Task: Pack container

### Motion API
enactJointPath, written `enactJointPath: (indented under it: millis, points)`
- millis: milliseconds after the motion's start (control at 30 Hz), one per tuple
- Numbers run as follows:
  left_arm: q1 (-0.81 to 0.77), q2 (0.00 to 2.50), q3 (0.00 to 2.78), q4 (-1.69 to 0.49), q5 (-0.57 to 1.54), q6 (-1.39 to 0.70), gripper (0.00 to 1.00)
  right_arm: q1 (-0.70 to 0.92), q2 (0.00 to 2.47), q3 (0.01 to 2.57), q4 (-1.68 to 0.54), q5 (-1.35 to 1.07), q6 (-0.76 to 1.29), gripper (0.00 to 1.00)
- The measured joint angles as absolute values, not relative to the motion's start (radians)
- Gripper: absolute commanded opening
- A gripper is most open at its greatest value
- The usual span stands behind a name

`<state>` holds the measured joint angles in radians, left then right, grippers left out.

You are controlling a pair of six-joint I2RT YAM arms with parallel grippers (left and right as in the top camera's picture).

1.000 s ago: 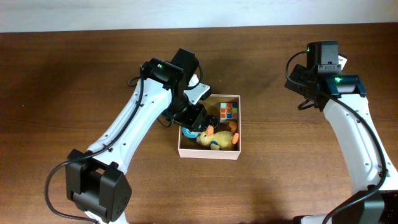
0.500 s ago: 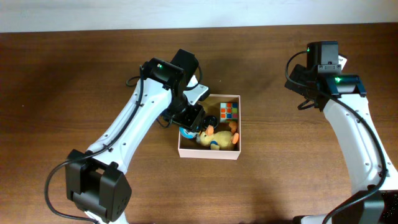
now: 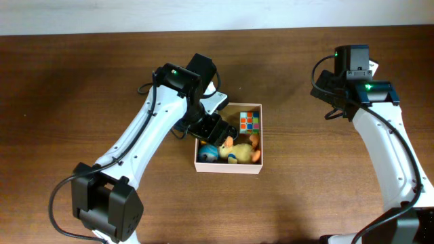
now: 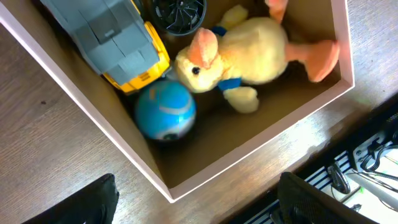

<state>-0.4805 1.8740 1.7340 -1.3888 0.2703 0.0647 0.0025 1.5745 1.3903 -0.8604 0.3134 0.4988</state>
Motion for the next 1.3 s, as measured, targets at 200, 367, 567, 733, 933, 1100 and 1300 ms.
enactJointPath:
  millis: [200,367,567,733,933,1100,1300]
  points:
    - [-0.480,1.874,1.734,-1.385,0.269,0.064,0.87,0.002,1.575,1.390,-0.860,0.313,0.499,0.99]
    - [-0.480,1.874,1.734,-1.353,0.249,0.065,0.87,0.002,1.575,1.390,-0.861,0.313,0.499,0.99]
    - [-0.435,1.874,1.734,-1.298,0.181,0.052,0.87,0.002,1.575,1.390,-0.860,0.313,0.499,0.98]
    - [-0.310,1.874,1.734,-1.226,0.141,-0.006,0.87,0.002,1.575,1.390,-0.861,0.313,0.499,0.99]
    - [-0.159,1.874,1.734,-1.158,0.090,-0.088,0.95,0.002,1.575,1.390,-0.860,0.313,0.498,0.99]
    - [-0.068,1.874,1.734,-1.147,0.007,-0.144,0.99,0.002,1.575,1.390,-0.860,0.313,0.498,0.99]
    - [-0.013,1.874,1.734,-1.147,-0.031,-0.163,0.99,0.002,1.575,1.390,-0.861,0.314,0.499,0.99]
